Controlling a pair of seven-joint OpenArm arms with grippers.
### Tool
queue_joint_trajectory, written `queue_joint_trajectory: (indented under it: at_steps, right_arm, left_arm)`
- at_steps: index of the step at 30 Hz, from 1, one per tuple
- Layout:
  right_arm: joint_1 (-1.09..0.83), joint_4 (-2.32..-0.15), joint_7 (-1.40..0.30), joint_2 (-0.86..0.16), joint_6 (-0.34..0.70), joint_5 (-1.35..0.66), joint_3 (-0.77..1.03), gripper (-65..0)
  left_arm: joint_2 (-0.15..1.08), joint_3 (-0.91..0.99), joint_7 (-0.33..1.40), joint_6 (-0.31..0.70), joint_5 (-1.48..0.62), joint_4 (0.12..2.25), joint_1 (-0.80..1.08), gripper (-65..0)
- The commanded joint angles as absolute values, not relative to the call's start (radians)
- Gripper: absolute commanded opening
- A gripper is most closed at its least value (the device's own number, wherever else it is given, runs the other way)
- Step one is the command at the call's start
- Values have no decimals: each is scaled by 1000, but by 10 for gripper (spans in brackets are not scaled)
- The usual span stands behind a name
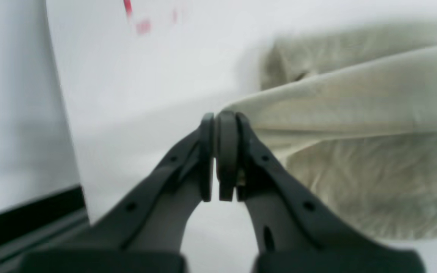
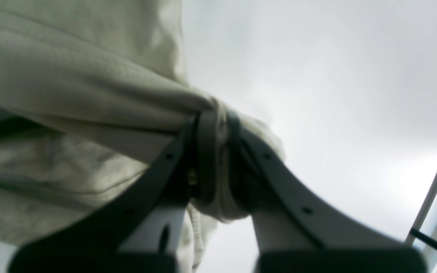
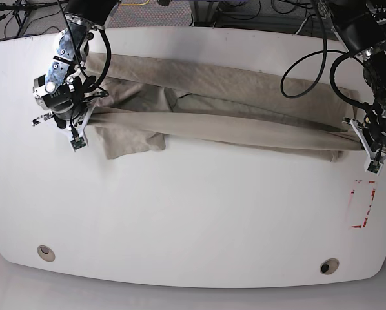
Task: Fold the T-shirt properly
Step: 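Fold the hem edge over toward the collar edge with both grippers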
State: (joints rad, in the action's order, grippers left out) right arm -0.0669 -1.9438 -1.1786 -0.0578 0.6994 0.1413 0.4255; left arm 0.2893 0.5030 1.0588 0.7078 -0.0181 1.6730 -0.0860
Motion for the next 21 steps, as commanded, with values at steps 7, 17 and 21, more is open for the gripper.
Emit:
queue_joint_trajectory:
  at_steps: [7, 17, 21]
  right_arm:
    - [-114, -1966, -1173, -35, 698, 157, 430, -631]
    - [-162, -1966, -1173, -33, 698, 157, 429, -631]
    - [-180, -1965, -1173, -33, 698, 157, 429, -623]
  left_arm:
    - [312, 507, 1046, 698, -8, 1685, -47, -637]
    - [315, 506, 1044, 698, -2, 1684, -2, -637]
    - [329, 506, 1044, 698, -2, 1684, 2, -635]
